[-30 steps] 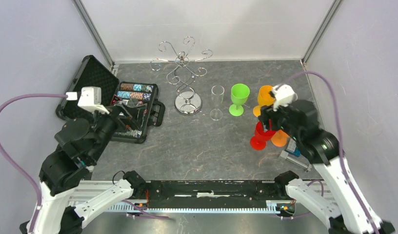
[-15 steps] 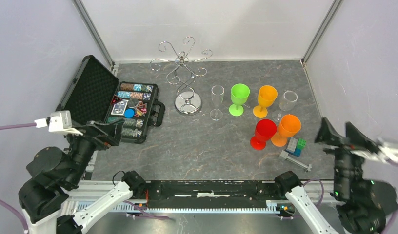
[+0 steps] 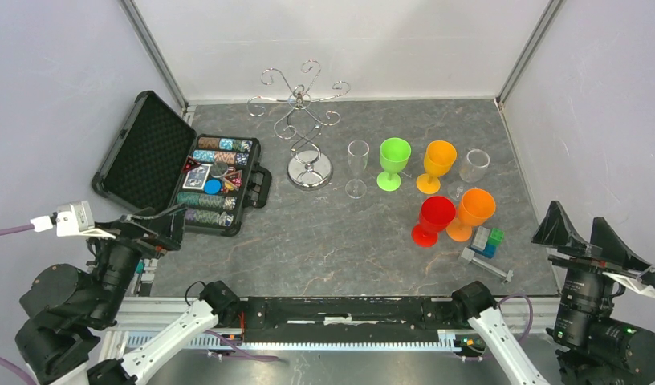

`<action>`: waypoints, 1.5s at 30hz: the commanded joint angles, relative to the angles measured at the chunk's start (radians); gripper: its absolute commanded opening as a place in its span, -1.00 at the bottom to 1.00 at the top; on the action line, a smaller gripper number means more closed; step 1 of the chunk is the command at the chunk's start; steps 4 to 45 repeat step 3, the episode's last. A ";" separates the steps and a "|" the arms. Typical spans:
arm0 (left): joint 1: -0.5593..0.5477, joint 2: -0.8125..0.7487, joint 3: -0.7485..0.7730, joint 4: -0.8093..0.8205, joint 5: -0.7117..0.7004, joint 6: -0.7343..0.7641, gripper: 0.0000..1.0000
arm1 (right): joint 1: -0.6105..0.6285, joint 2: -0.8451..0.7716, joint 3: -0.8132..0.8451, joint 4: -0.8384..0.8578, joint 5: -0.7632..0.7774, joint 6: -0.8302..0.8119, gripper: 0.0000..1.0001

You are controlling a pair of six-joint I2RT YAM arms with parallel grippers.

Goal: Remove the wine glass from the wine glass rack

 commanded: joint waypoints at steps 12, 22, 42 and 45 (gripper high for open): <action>0.013 0.003 0.013 0.009 -0.017 0.001 1.00 | 0.003 0.023 -0.022 0.014 -0.001 0.033 0.96; 0.013 0.003 0.013 0.009 -0.017 0.001 1.00 | 0.003 0.023 -0.022 0.014 -0.001 0.033 0.96; 0.013 0.003 0.013 0.009 -0.017 0.001 1.00 | 0.003 0.023 -0.022 0.014 -0.001 0.033 0.96; 0.013 0.003 0.013 0.009 -0.017 0.001 1.00 | 0.003 0.023 -0.022 0.014 -0.001 0.033 0.96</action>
